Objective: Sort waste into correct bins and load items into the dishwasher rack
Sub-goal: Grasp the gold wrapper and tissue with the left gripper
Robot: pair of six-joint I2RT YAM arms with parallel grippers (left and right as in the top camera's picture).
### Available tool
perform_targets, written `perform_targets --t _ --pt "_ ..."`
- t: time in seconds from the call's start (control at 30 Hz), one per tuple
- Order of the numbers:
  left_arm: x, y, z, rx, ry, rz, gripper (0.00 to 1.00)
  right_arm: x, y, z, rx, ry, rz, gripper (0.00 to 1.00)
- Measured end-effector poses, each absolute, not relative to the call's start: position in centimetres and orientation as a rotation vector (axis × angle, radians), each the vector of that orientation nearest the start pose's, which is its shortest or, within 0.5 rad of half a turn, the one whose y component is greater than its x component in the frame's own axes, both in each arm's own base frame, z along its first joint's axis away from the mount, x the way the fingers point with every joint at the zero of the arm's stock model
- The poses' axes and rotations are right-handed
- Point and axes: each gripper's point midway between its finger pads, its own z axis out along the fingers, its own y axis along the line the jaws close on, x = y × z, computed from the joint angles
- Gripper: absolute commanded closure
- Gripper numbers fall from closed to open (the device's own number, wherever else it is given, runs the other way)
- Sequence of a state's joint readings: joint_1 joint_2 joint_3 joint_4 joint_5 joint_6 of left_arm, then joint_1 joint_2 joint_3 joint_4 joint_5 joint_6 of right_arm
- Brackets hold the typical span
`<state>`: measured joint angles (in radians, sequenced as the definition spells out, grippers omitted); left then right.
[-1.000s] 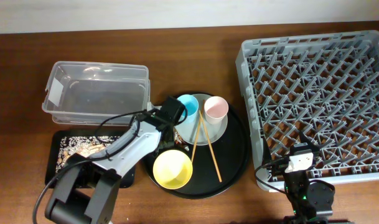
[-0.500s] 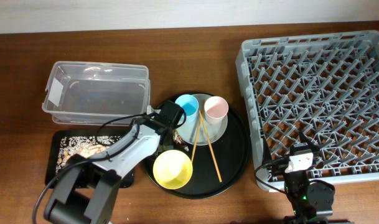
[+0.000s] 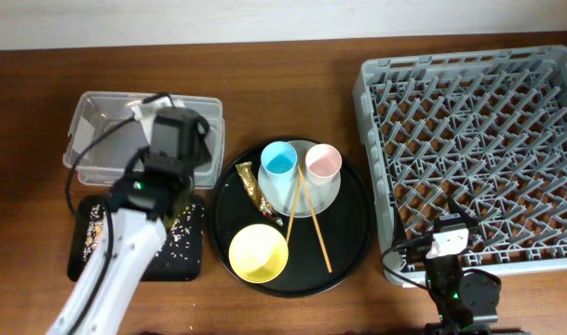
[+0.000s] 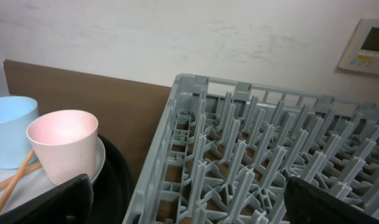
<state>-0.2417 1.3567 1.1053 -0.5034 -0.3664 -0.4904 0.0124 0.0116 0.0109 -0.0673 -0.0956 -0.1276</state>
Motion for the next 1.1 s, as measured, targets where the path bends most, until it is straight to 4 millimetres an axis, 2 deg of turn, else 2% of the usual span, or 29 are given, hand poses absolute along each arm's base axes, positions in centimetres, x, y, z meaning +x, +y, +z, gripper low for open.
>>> perform_targets --t 0.03,0.07,0.1,0.13,0.17,0.23,0.3,0.33,0.4,0.47,0.57,0.6,0.63,0.67,0.7,0.77,0.83,0.9,1.0,1.1 --pt "40.2 -2.5 19.8 -0.480 2.227 0.035 0.94 24.5 1.9 16.0 -0.187 1.628 -0.010 0.01" --pt "41.2 -1.3 18.1 -0.510 2.246 0.046 0.84 24.5 1.9 16.0 -0.187 1.628 -0.010 0.01" --pt "42.0 -0.2 16.0 -0.533 2.283 0.062 0.68 24.5 1.9 16.0 -0.188 1.628 -0.010 0.01" --pt "42.4 0.4 14.9 -0.544 2.303 0.074 0.55 24.5 1.9 16.0 -0.187 1.628 -0.010 0.01" --pt "42.9 1.2 12.7 -0.573 2.337 0.086 0.44 24.5 1.9 16.0 -0.187 1.628 -0.010 0.01" --pt "43.3 1.9 10.7 -0.593 2.370 0.097 0.29 24.5 1.9 16.0 -0.187 1.628 -0.010 0.01" --pt "43.9 1.8 10.8 -0.567 2.358 0.085 0.28 24.5 1.9 16.0 -0.187 1.628 -0.010 0.01" --pt "44.1 1.6 11.0 -0.555 2.354 0.073 0.34 24.5 1.9 16.0 -0.187 1.628 -0.010 0.02" --pt "44.0 1.0 11.2 -0.514 2.380 0.044 0.56 24.5 1.9 16.0 -0.187 1.628 -0.010 0.02" --pt "43.0 -0.1 12.1 -0.484 2.423 -0.031 0.71 24.5 1.9 16.0 -0.187 1.628 -0.010 0.01" --pt "41.3 -3.1 17.1 -0.403 2.380 -0.210 0.80 24.5 1.9 16.0 -0.187 1.628 -0.010 0.01" --pt "39.4 -5.0 20.2 -0.344 2.353 -0.293 0.84 24.5 1.9 16.0 -0.187 1.628 -0.009 0.01" --pt "37.7 -6.5 22.2 -0.296 2.342 -0.348 0.85 24.5 1.9 16.0 -0.187 1.629 -0.010 0.01" --pt "36.1 -7.5 22.8 -0.261 2.365 -0.372 0.84 24.5 1.9 16.0 -0.187 1.627 -0.010 0.01" --pt "34.0 -8.7 22.5 -0.225 2.427 -0.391 0.84 24.5 1.9 16.0 -0.187 1.627 -0.010 0.01" --pt "31.6 -11.6 21.2 -0.142 2.526 -0.431 0.83 24.5 1.9 16.0 -0.187 1.627 -0.010 0.01" --pt "30.2 -14.6 19.6 -0.059 2.590 -0.461 0.78 24.5 1.9 16.0 -0.187 1.627 -0.010 0.01" --pt "29.1 -16.9 16.4 -0.011 2.675 -0.425 0.74 24.5 1.9 16.0 -0.187 1.627 -0.010 0.01" --pt "29.4 -18.3 12.3 -0.013 2.769 -0.355 0.71 24.5 1.9 16.0 -0.186 1.627 -0.010 0.01" --pt "30.3 -18.7 9.6 -0.037 2.809 -0.315 0.66 24.5 1.9 16.0 -0.187 1.627 -0.010 0.01"
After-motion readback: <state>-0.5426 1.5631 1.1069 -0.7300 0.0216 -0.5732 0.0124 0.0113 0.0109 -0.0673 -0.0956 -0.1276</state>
